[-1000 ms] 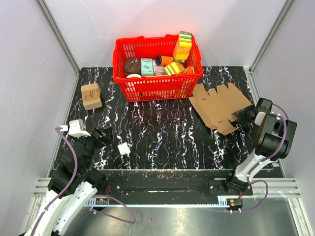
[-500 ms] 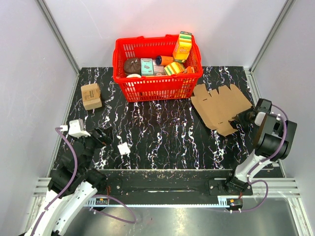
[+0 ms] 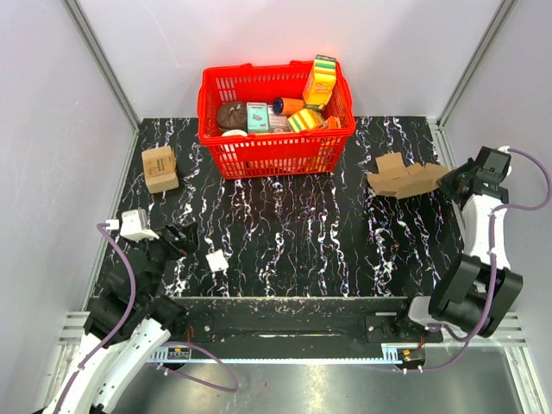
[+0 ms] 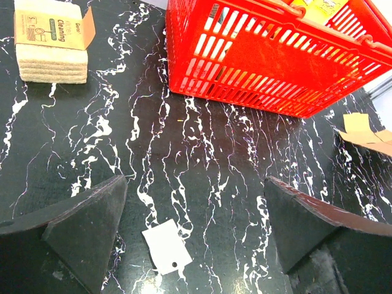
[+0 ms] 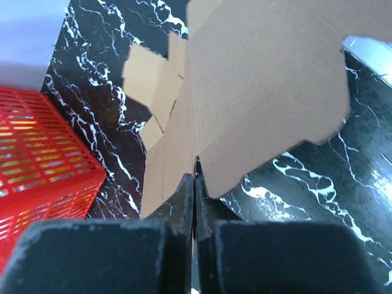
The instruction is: Fold the paper box
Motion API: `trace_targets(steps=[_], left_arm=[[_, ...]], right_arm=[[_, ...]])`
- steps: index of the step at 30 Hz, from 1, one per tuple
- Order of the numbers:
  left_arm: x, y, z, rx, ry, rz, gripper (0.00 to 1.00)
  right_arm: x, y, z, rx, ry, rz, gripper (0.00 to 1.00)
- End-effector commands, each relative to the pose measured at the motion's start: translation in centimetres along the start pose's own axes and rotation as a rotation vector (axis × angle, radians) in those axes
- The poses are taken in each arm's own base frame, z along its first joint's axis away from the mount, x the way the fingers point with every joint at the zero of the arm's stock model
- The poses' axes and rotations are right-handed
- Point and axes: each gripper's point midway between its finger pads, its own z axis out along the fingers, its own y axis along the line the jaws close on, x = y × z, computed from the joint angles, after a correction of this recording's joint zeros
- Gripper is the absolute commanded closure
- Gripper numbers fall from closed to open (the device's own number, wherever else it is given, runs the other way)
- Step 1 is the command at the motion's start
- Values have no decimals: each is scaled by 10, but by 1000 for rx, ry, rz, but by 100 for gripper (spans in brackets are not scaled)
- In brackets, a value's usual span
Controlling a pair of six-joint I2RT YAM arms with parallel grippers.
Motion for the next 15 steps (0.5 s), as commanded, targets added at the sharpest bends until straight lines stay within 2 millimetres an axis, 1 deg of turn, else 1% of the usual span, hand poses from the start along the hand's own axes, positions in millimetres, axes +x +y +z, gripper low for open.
trace_targets(steps=[1,3,4,5,6,7,8,9,11,12,14,15], left_arm=[[-6,-10,1,50,-22,4,1],[-5,-12,2,58,-13,10,1],[-5,-13,2,62,-14,8,1],[-4,-14,2,68,-9,11,1],[-4,-15,3,70,-6,12,1],[-5,-15,3,72,-7,13,1],[-5,-16,2,74,-7,12,1],[-4,-16,3,77,-6,12,1],[-4,-17,2,82,-5,12,1],[-4,-17,2,84,-7,12,1],[-4,-19,2,91,-4,13,1],[-4,-19,2,94,-3,14,1]], right_arm=[[3,1,-34,24,15,-24,100],[2,7,-44,12,19,-38,100],[-1,13,-55,-7,19,-53,100],[-1,17,-60,-14,26,-61,100],[-8,26,-68,-35,16,-75,100],[-1,27,-74,-41,55,-100,100],[1,32,-78,-52,73,-116,100],[3,39,-88,-72,99,-132,100],[6,44,-96,-89,124,-178,100],[11,51,-103,-117,153,-193,100],[15,58,-114,-156,173,-230,99],[20,63,-121,-187,198,-251,99]])
